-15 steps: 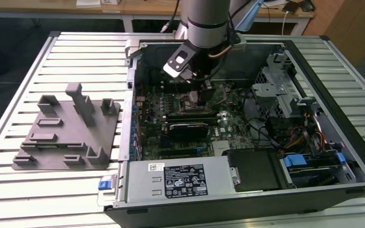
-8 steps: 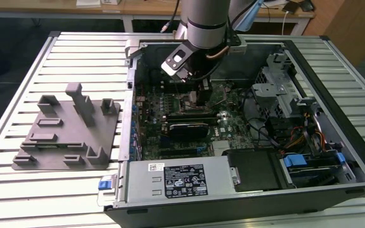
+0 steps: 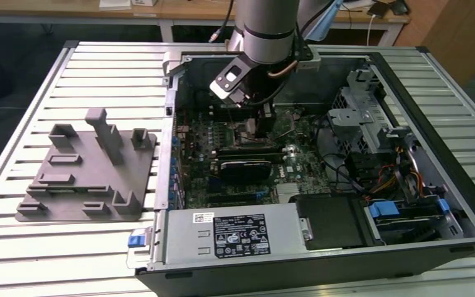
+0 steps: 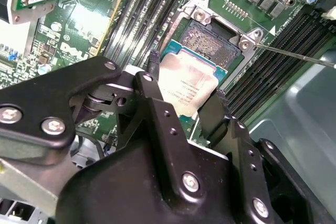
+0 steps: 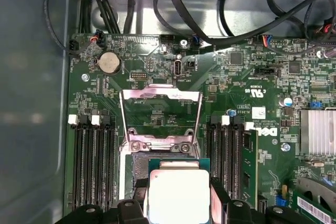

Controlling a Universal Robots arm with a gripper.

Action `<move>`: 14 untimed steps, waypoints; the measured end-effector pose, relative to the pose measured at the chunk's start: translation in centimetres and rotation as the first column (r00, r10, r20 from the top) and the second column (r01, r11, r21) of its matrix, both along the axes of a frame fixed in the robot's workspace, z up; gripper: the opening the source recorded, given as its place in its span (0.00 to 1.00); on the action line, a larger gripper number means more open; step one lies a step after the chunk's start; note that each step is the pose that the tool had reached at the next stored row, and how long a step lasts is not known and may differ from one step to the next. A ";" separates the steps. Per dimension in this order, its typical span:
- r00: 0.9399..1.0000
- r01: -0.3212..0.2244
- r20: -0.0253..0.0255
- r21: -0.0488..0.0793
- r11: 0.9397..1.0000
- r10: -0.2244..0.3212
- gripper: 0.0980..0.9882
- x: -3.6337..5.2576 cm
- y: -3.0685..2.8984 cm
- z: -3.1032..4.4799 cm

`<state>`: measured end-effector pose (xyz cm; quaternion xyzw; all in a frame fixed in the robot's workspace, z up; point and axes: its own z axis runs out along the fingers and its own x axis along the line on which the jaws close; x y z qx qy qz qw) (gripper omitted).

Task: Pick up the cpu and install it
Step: 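Place the cpu into insertion slot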

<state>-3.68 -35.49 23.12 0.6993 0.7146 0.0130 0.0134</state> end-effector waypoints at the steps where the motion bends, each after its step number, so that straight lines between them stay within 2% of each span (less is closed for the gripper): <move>1: 1.000 0.000 0.000 0.001 1.000 0.000 0.50 0.00 0.03 -0.04; 14: 1.000 0.000 0.000 0.002 1.000 0.000 0.50 -0.02 0.28 -1.12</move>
